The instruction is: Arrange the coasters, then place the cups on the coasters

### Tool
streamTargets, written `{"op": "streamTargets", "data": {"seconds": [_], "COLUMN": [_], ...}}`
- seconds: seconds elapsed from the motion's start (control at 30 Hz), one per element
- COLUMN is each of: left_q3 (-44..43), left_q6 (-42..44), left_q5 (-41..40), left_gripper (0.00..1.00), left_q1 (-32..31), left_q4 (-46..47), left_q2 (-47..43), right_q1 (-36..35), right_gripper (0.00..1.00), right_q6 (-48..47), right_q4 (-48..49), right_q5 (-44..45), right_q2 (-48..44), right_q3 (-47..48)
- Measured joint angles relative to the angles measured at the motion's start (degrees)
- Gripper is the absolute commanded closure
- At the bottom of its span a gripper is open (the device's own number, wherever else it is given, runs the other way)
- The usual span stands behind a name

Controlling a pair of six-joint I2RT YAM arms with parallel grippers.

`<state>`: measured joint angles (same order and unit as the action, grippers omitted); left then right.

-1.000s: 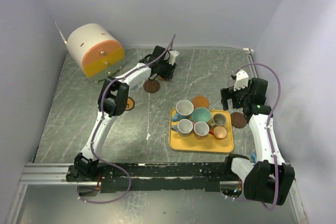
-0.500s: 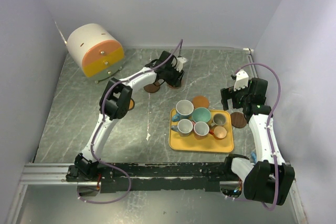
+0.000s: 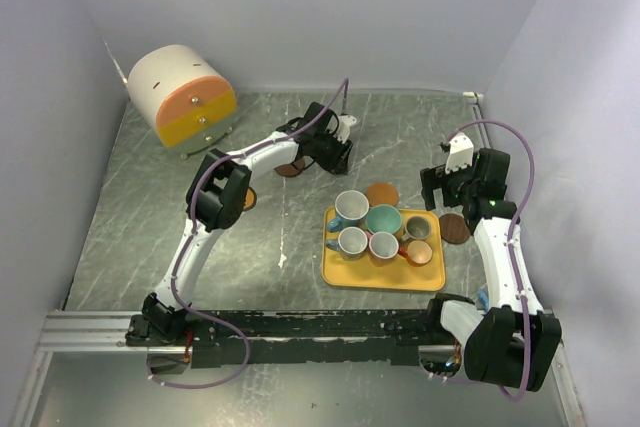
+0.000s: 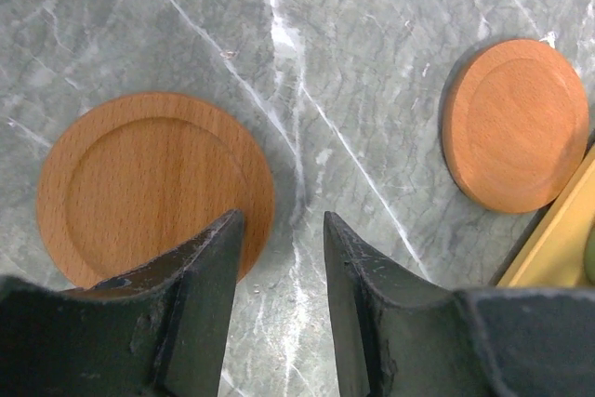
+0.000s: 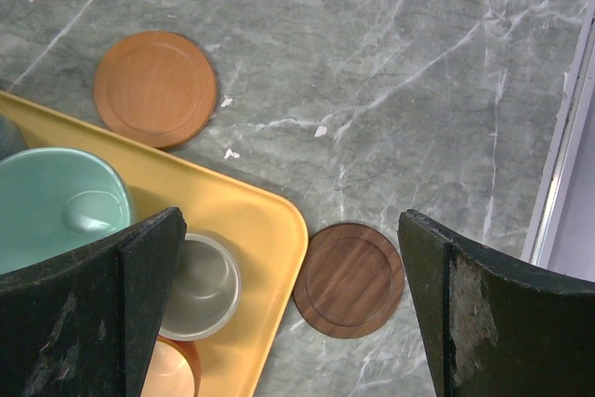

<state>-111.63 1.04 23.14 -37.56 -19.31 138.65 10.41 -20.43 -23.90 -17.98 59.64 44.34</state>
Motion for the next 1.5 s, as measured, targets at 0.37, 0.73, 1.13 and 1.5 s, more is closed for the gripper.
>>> {"op": "streamTargets", "data": {"seconds": [0.37,0.73,1.13,1.5], "left_q3": [-0.5,11.1,25.0,29.0], "left_q6": [1.3,4.2,4.4,4.7], "left_q5": [1.1,1.1,4.7,10.8], "left_gripper": [0.37,0.34,0.33,0.32], "left_q1": [-0.2,0.7,3.8,3.6], "left_q4": [-3.1,-0.4,1.2,3.0], "left_q2": [-1.2,-17.7,-20.7,-19.3], "right_q1": [0.0,0.0,2.5,6.0], "right_gripper": [0.0,0.03,0.11,0.27], "right_q6": [-0.8,-6.6,-7.1,-7.4], "right_q4": [-0.5,-4.5,-11.9,-14.2], "right_q5": [2.0,8.5,19.6,21.1], "right_q2": [1.1,3.6,16.3,28.7], "right_q3": [0.0,1.0,6.4,8.9]}}
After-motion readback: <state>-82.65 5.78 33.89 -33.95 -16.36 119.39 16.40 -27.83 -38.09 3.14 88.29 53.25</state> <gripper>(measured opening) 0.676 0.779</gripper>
